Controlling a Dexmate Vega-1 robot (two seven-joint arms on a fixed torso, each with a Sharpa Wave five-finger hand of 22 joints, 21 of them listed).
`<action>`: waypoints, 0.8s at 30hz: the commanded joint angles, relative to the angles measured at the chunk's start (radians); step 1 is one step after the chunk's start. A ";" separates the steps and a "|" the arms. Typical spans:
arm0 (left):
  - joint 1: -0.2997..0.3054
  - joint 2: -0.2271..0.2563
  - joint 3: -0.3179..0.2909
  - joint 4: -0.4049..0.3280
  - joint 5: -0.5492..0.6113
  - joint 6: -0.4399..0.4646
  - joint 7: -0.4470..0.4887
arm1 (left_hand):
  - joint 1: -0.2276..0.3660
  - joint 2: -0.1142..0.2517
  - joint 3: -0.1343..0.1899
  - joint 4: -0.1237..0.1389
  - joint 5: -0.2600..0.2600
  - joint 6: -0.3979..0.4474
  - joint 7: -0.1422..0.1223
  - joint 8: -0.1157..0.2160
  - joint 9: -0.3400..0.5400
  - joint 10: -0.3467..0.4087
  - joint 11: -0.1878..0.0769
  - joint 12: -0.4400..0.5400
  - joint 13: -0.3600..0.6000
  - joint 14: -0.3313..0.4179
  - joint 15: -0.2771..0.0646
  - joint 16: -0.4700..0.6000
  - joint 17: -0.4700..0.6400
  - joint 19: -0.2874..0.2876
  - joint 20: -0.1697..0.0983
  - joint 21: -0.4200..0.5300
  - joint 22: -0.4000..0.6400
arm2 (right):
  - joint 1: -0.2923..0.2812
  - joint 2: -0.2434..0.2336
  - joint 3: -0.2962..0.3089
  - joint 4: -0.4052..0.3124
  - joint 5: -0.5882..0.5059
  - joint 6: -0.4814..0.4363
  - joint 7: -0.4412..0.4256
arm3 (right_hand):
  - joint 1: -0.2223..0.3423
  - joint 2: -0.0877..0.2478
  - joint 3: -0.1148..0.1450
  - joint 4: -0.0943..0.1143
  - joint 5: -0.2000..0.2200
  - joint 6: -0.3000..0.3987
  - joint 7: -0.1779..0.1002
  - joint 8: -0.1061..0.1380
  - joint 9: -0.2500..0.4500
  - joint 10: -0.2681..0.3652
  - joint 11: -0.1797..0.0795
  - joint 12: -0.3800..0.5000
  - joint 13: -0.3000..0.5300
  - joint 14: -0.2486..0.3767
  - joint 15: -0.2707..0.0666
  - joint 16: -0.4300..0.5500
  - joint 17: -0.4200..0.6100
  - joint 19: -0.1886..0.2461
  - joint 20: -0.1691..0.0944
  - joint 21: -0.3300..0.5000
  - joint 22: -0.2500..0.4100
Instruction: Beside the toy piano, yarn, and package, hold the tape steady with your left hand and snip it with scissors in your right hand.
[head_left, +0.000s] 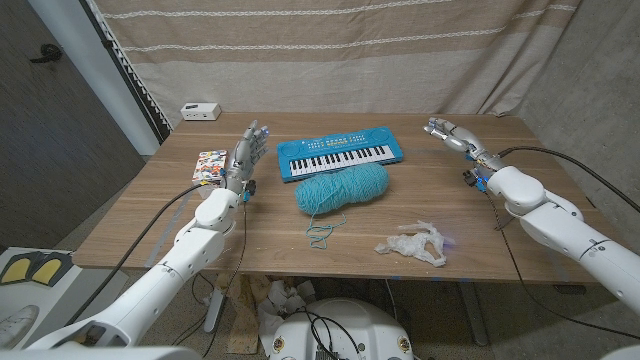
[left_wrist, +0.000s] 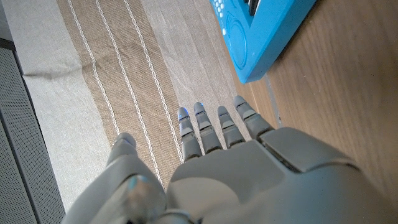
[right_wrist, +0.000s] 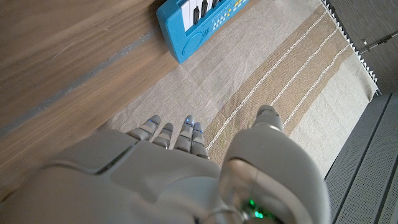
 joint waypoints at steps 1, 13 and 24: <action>0.015 -0.003 -0.004 -0.017 0.008 0.001 0.028 | 0.009 -0.003 0.007 -0.001 0.004 0.010 0.001 0.000 0.003 0.004 0.007 0.001 0.002 0.006 -0.068 -0.001 0.002 0.007 -0.006 0.005 0.001 | -0.055 -0.058 0.043 -0.063 0.004 -0.036 -0.017 | 0.031 0.026 0.018 -0.007 0.011 0.004 -0.011 0.003 0.002 0.010 -0.009 0.007 0.003 0.006 -0.056 0.003 0.001 0.006 -0.001 0.010 0.003; 0.012 -0.006 0.000 -0.026 0.014 0.018 0.041 | 0.008 -0.005 0.007 0.001 0.006 0.022 0.005 0.001 0.003 0.008 0.003 0.000 0.002 0.006 -0.068 -0.002 0.003 0.006 -0.005 0.004 0.002 | -0.106 -0.104 0.073 -0.088 -0.007 -0.048 -0.030 | 0.069 0.044 0.050 -0.020 0.010 0.011 -0.021 0.002 0.002 0.013 -0.022 0.006 0.003 0.006 -0.063 0.002 0.000 0.007 -0.002 0.010 0.003; -0.010 -0.010 0.006 -0.013 0.021 0.024 0.039 | 0.006 -0.007 0.007 0.003 0.008 0.031 0.010 0.000 0.003 0.015 0.007 -0.001 0.002 0.010 -0.065 -0.002 0.003 0.028 -0.025 0.011 0.003 | -0.149 -0.161 0.100 -0.152 -0.082 -0.078 -0.076 | 0.094 0.044 0.069 -0.030 0.010 0.012 -0.027 0.001 0.002 0.016 -0.026 0.006 0.003 0.008 -0.072 0.002 0.000 0.008 -0.002 0.010 0.003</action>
